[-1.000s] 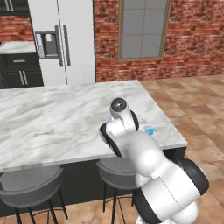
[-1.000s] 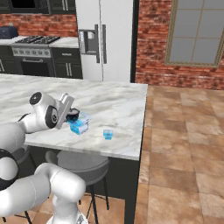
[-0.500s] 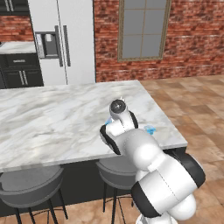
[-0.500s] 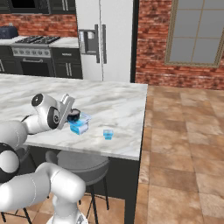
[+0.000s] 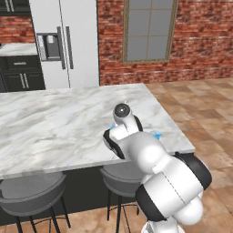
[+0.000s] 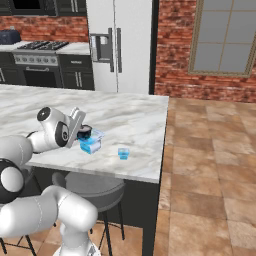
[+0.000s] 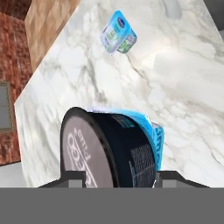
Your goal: Stack the yogurt containers by placing the smaller containers on top of the larger containers.
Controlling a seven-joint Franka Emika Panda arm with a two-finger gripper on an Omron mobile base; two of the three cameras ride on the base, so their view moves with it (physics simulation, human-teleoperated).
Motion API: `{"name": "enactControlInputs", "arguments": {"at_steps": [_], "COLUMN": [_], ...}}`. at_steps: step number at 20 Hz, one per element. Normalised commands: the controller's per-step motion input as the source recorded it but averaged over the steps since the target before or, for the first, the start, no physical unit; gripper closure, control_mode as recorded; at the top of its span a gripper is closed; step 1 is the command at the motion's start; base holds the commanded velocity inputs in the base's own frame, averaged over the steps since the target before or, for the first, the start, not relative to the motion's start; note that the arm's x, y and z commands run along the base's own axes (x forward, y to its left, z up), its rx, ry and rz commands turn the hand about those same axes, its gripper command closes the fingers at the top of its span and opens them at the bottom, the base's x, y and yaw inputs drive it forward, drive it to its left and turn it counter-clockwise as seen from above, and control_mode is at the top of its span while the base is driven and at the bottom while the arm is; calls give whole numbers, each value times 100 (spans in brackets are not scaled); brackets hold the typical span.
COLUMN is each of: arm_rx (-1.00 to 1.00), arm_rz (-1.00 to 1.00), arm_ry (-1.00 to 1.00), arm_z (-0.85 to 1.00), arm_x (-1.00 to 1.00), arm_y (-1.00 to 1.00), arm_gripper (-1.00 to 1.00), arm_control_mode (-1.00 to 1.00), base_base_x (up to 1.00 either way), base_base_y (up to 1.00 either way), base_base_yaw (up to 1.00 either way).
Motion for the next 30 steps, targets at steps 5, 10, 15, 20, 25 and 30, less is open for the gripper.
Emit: {"name": "enactControlInputs", "arguments": {"at_steps": [5,10,15,20,25,30], "arm_rx": [3,3,2,3,4,6], "arm_rz": [-4,-3,-3,-3,-4,-2], "arm_ry": [-2,-1,0,0,0,-1], "arm_z": [-4,-4,-3,-5,-7,-6], "arm_x": [5,9,10,10,9,8], "arm_y": [11,10,5,5,5,8], "arm_gripper": [100,100,100,100,100,100], "arm_control_mode": [-100,-100,-100,-100,-100,-100], "base_base_x": [0,0,0,0,0,0], "base_base_y": [0,0,0,0,0,0], "base_base_yaw": [0,0,0,0,0,0]}}
